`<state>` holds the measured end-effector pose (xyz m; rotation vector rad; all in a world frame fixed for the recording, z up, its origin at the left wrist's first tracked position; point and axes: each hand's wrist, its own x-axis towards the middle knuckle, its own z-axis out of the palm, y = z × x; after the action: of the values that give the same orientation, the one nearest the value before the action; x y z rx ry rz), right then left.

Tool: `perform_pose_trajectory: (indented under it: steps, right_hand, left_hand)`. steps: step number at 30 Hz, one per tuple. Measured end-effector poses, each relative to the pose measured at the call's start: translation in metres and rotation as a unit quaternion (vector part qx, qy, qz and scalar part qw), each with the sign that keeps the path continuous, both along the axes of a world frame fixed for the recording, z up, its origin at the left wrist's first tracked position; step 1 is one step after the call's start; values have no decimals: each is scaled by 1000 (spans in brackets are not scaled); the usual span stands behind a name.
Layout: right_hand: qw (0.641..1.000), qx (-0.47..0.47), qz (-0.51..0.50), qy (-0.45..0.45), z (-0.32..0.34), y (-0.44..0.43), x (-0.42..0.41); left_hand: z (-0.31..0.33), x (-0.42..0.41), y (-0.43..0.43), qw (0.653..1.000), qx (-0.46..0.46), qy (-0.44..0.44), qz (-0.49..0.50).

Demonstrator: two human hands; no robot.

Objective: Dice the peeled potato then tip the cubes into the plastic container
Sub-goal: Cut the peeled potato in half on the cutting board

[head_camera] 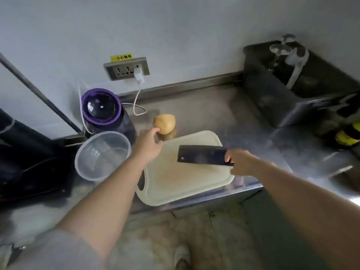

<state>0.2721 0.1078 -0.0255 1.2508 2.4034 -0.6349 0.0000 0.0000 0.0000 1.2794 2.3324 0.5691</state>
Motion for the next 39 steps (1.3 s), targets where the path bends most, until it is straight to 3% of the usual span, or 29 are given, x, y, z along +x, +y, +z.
perform_pose_trajectory:
  steps: [3, 7, 13, 18, 22, 29, 33, 39]
  right_hand:
    - [999, 34, 0, -19, -5, 9, -8]
    - [1000, 15, -6, -13, -12, 19, -16]
    - [998, -24, -33, 54, -20, 23, -12]
    - [997, -43, -42, 38, -18, 27, -13]
    - [998, -31, -15, 42, -13, 28, -14]
    - [995, 27, -82, 59, 8, 23, -15]
    - [979, 9, -161, 127, 20, 6, -12]
    - [972, -39, -170, 156, 29, -25, -13]
  left_hand:
    - [-10, -17, 24, 993, -37, 89, -64]
    - [-20, -27, 55, 975, -88, 144, -143]
    - [-37, -32, 78, 966, -109, 183, -145]
    - [-51, -37, 88, 977, -73, 167, -110]
    - [-49, -31, 86, 969, -61, 222, -95]
    - [-7, -20, 54, 976, -91, 190, -56]
    - [13, 10, 16, 981, -143, 123, -52]
    - [-3, 62, -14, 975, -201, 37, -91]
